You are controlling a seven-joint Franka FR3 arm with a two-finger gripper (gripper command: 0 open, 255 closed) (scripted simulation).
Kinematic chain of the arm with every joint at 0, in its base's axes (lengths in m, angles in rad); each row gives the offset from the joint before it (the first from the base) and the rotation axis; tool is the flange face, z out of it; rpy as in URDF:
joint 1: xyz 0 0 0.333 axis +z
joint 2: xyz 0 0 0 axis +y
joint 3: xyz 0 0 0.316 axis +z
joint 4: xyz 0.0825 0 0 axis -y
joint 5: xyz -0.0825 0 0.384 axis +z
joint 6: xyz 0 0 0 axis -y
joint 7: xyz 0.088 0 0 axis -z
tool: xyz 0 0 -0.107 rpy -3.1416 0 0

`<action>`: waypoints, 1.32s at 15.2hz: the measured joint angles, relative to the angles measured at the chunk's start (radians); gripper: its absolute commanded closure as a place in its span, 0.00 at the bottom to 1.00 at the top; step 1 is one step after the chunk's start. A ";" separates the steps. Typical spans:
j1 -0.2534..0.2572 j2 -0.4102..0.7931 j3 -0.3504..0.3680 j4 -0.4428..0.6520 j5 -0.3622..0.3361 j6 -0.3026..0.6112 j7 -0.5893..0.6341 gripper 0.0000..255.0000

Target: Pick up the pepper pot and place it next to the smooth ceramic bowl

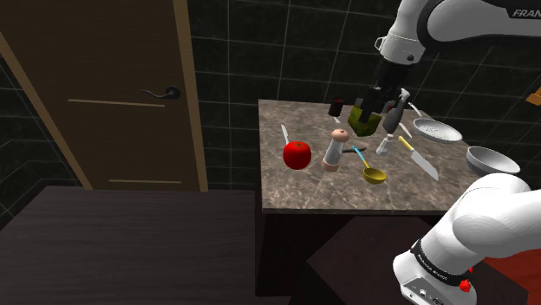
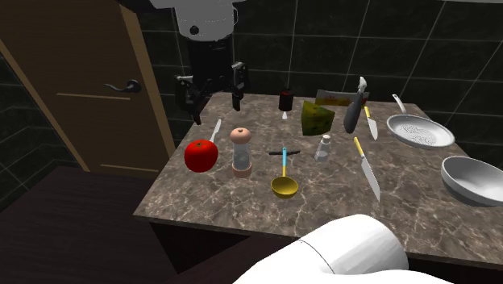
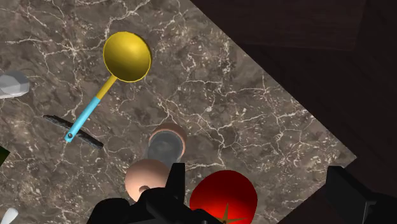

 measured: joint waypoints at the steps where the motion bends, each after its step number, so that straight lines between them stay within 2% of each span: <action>1: 0.000 0.000 0.000 0.000 0.000 0.000 0.000 0.00; 6: -0.033 0.099 -0.015 -0.027 -0.044 0.111 -0.004 0.00; 16: -0.111 0.413 -0.043 -0.005 -0.158 0.370 0.030 0.00; 20: -0.122 0.457 -0.051 -0.017 -0.174 0.424 0.033 0.00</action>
